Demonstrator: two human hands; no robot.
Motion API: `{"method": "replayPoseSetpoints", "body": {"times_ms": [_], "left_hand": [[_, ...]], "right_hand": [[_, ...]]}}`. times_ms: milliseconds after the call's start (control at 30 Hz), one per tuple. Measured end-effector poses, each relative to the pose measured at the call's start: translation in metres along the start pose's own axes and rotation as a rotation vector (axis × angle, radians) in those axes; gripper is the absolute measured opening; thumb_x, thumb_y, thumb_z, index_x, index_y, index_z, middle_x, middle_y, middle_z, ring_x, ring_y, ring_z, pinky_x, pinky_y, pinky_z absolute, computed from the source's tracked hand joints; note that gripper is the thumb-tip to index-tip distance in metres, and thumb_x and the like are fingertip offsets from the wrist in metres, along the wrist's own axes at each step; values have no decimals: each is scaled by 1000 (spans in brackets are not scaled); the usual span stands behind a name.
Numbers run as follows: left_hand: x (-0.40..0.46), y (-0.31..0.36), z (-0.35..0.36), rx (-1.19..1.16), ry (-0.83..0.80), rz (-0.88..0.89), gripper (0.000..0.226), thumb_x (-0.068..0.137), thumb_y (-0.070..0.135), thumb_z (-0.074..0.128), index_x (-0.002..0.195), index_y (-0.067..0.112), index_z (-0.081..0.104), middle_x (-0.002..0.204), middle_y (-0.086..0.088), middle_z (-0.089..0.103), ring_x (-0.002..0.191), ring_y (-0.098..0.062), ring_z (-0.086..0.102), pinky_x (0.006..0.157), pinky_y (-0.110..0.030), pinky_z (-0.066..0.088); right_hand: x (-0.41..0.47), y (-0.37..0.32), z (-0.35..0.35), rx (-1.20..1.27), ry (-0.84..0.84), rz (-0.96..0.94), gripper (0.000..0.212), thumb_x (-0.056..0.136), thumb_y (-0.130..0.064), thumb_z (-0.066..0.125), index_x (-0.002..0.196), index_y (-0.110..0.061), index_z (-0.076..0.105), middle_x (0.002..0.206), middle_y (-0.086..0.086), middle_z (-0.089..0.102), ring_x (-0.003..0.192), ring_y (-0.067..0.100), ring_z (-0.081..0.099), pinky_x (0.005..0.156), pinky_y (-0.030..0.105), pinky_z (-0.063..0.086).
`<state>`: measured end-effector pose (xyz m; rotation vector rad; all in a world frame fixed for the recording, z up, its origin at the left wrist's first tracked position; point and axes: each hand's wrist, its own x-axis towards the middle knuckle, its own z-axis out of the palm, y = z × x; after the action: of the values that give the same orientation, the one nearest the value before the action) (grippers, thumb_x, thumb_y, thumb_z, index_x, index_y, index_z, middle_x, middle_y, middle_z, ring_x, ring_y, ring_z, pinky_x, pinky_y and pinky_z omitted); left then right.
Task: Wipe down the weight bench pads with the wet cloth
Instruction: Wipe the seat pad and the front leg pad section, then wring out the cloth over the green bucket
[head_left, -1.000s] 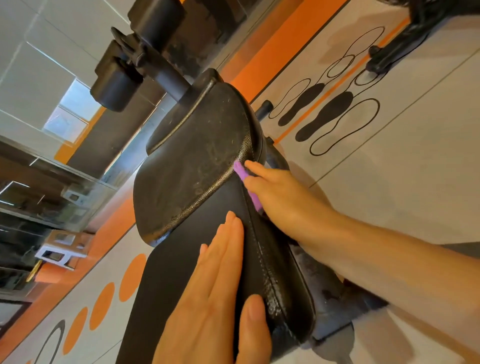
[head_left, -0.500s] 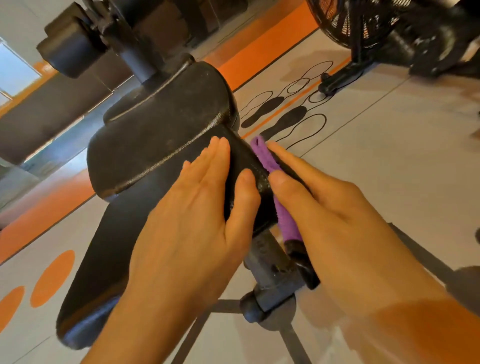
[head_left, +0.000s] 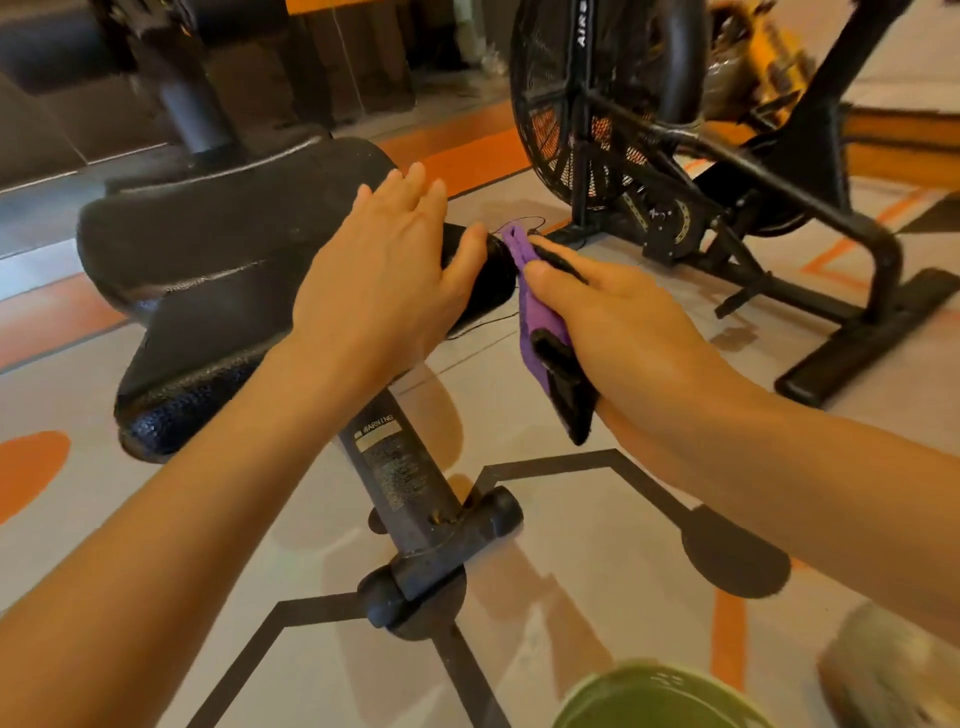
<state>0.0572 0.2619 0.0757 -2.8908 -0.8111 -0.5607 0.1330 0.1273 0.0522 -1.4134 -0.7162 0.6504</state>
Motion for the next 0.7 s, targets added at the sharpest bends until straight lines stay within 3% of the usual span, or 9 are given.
{"method": "replayPoseSetpoints", "body": {"times_ms": [133, 267, 433, 567, 700], "left_hand": [[-2, 1, -6, -44, -48, -13, 54, 101, 47, 28, 132, 9, 49, 133, -10, 49, 130, -28, 42, 119, -43, 19], [-3, 6, -8, -35, -45, -25, 53, 102, 43, 30, 138, 8, 45, 143, -11, 45, 138, -29, 37, 120, -43, 17], [-2, 8, -6, -49, -81, -82, 55, 103, 45, 30, 147, 13, 38, 157, -8, 33, 147, -27, 25, 121, -42, 13], [-2, 8, -9, -126, -125, -109, 53, 102, 45, 31, 147, 18, 38, 159, -4, 29, 149, -26, 22, 121, -41, 13], [-3, 12, -22, -211, -206, -155, 55, 104, 40, 35, 153, 18, 28, 163, -2, 19, 151, -22, 13, 121, -36, 6]], "right_hand": [[-25, -8, -10, -94, 1, 35, 36, 100, -30, 42, 136, -32, 48, 80, -13, 51, 69, 3, 51, 48, 8, 41], [-35, -9, -25, -90, 2, 42, 37, 100, -32, 42, 136, -33, 47, 85, -10, 53, 69, 4, 50, 41, 4, 38], [-32, -2, -39, -36, -20, 82, 36, 99, -34, 43, 134, -35, 49, 87, -15, 53, 75, 4, 53, 46, 2, 43], [-30, -13, -43, -20, -49, 155, 36, 99, -34, 43, 135, -37, 47, 104, -11, 57, 89, 8, 55, 65, 11, 48], [-30, -40, -46, 12, -60, 233, 34, 99, -32, 44, 132, -35, 52, 102, -6, 58, 89, 9, 55, 58, 10, 46]]}}
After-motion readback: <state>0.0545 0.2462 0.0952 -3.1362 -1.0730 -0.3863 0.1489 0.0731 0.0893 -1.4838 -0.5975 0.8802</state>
